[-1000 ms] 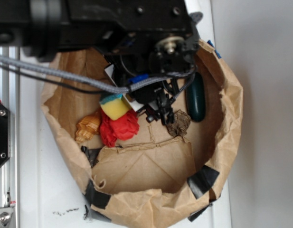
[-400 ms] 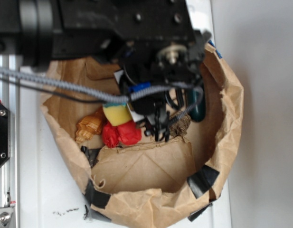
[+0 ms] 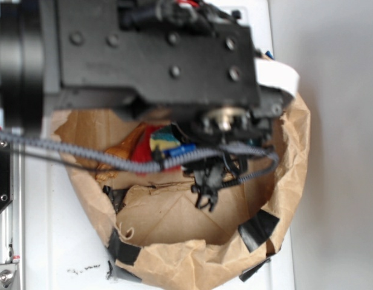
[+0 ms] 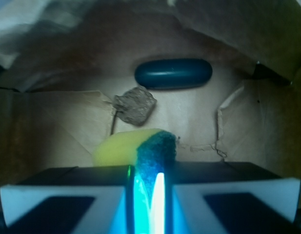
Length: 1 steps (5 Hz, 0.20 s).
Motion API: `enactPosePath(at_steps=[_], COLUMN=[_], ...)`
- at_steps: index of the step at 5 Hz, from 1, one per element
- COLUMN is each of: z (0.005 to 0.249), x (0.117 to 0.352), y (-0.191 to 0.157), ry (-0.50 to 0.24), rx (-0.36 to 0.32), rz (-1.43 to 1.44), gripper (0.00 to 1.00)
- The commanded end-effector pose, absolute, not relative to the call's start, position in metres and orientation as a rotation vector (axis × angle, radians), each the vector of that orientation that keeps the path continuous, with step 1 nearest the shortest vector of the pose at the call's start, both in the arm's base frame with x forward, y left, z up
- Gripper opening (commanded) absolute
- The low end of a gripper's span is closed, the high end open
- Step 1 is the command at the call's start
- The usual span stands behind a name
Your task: Grab the green sponge.
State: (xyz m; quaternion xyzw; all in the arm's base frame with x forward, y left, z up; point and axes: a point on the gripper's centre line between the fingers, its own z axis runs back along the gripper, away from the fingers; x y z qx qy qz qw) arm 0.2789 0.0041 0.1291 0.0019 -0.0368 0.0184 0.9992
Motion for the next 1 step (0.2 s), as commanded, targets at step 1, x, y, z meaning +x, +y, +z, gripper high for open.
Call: enactPosePath(at_steps=[1], z=[0.1566], x=[0.2815], y=[0.0113], ry=[-0.160], rx=[0.112], rz=[0.072], gripper=[0.43])
